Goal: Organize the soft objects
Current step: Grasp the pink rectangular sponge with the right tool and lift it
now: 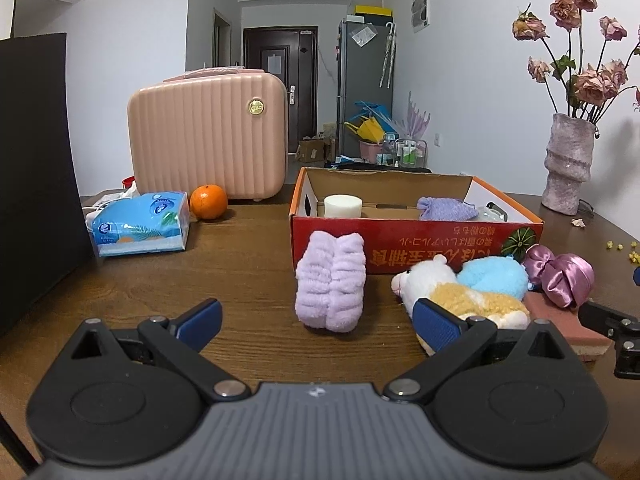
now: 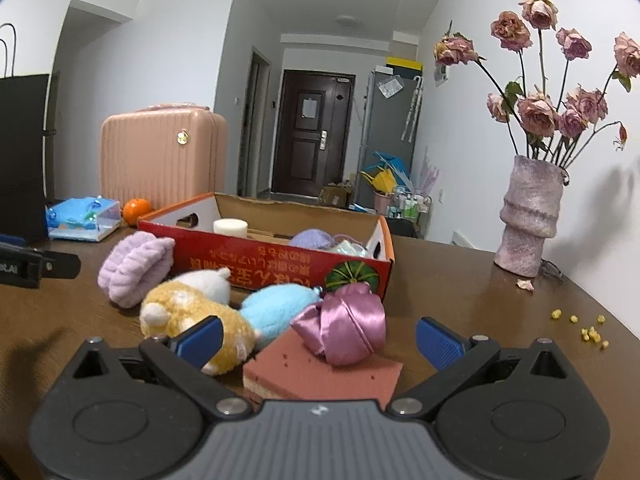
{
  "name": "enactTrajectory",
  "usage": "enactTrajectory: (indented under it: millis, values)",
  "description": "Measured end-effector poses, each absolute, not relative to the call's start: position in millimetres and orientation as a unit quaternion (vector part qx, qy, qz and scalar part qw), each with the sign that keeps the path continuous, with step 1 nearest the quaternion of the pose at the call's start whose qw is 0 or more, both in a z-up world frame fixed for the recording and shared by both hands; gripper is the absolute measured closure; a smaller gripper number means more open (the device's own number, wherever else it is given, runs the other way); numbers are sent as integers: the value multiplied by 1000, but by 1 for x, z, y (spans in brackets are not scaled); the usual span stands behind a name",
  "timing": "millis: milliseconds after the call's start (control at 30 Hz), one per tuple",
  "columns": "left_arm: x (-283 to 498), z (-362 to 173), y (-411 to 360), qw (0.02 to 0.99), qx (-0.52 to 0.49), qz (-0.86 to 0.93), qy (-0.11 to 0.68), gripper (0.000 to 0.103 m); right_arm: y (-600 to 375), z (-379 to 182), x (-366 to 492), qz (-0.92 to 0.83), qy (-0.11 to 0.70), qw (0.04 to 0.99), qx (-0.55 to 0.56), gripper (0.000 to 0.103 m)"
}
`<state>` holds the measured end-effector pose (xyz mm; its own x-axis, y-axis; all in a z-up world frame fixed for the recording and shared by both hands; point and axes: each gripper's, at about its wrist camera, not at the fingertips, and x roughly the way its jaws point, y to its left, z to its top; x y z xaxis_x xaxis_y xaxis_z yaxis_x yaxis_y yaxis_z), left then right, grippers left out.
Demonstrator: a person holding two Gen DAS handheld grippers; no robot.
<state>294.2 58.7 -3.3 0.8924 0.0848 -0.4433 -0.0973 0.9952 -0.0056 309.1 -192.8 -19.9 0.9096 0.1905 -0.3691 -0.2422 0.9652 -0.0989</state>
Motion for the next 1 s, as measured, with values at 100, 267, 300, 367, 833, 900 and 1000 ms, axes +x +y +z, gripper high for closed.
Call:
enactTrajectory:
  millis: [100,267,300,367,833,900,1000]
  values:
    - [294,-4,58,972,-13,47,229,0,-192,-23,311,101,191,974,-74,0]
    - [296,-5,61,971,-21,47,233,0,-192,-31,324,87,223,969,-68,0]
    - [297,-5,62,971,-22,49,235,0,-191,-32,328,85,231,967,-64,0]
    - [298,-5,64,969,-27,51,238,0,-190,-35,335,78,249,964,-48,0]
    - [299,-6,72,966,-44,52,251,0,-170,-47,365,10,315,949,-6,0]
    - [300,-6,72,965,-45,52,252,0,-168,-48,365,5,318,948,-6,0]
    - [299,-6,73,965,-48,53,253,0,-164,-48,367,-2,320,947,-7,0]
